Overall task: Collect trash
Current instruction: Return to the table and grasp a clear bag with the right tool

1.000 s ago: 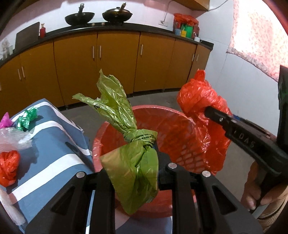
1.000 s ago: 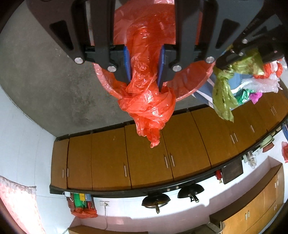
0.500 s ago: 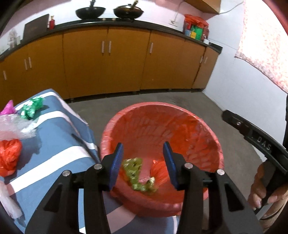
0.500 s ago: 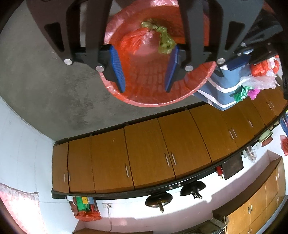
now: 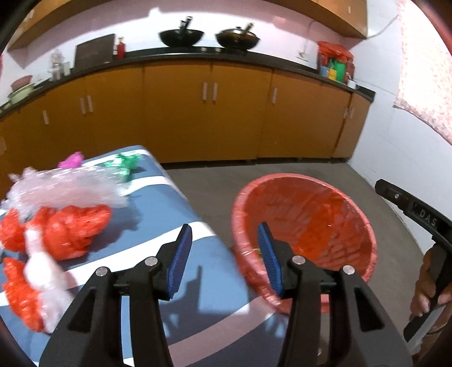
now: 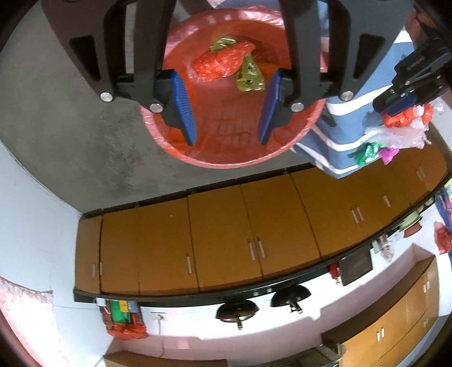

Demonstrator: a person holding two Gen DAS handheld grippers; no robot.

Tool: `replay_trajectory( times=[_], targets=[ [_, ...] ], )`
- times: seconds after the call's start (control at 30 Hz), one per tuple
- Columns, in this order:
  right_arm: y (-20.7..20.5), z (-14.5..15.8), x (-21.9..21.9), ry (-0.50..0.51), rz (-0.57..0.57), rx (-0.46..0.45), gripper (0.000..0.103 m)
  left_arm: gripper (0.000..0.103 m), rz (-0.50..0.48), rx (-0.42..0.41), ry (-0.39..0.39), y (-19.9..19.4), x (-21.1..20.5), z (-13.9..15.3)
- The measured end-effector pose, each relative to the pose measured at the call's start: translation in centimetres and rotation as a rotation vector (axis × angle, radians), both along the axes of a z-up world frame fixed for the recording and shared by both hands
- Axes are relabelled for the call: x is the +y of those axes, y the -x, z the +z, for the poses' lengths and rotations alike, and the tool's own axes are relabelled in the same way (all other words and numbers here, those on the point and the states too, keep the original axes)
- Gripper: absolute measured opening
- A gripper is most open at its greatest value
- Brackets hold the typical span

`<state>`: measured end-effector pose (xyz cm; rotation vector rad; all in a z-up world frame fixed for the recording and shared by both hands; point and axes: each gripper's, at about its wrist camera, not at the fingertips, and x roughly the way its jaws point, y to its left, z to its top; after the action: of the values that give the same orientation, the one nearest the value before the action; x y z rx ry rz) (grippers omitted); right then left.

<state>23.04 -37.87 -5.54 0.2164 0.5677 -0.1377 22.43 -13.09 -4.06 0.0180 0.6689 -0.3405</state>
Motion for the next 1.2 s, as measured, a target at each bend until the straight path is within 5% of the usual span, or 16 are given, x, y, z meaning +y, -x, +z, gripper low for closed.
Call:
replay_trajectory(
  times=[0.3, 0.8, 1.2],
  targets=[
    [-0.8, 0.2, 7.9, 0.004, 0.176, 0.023, 0.046, 0.054, 0.191, -0.068, -0.037, 4.0, 9.5, 1.0],
    [-1.9, -1.6, 29.4, -0.002, 0.601, 0.089, 0.046, 0.058, 0.584, -0.082, -0.163, 9.1, 26.4, -1.7],
    [-4.2, -5.1, 35.6, 0.048, 0.651, 0.202, 0.046, 0.061, 0.688, -0.044, -0.078, 10.2, 32.0, -3.1]
  ],
)
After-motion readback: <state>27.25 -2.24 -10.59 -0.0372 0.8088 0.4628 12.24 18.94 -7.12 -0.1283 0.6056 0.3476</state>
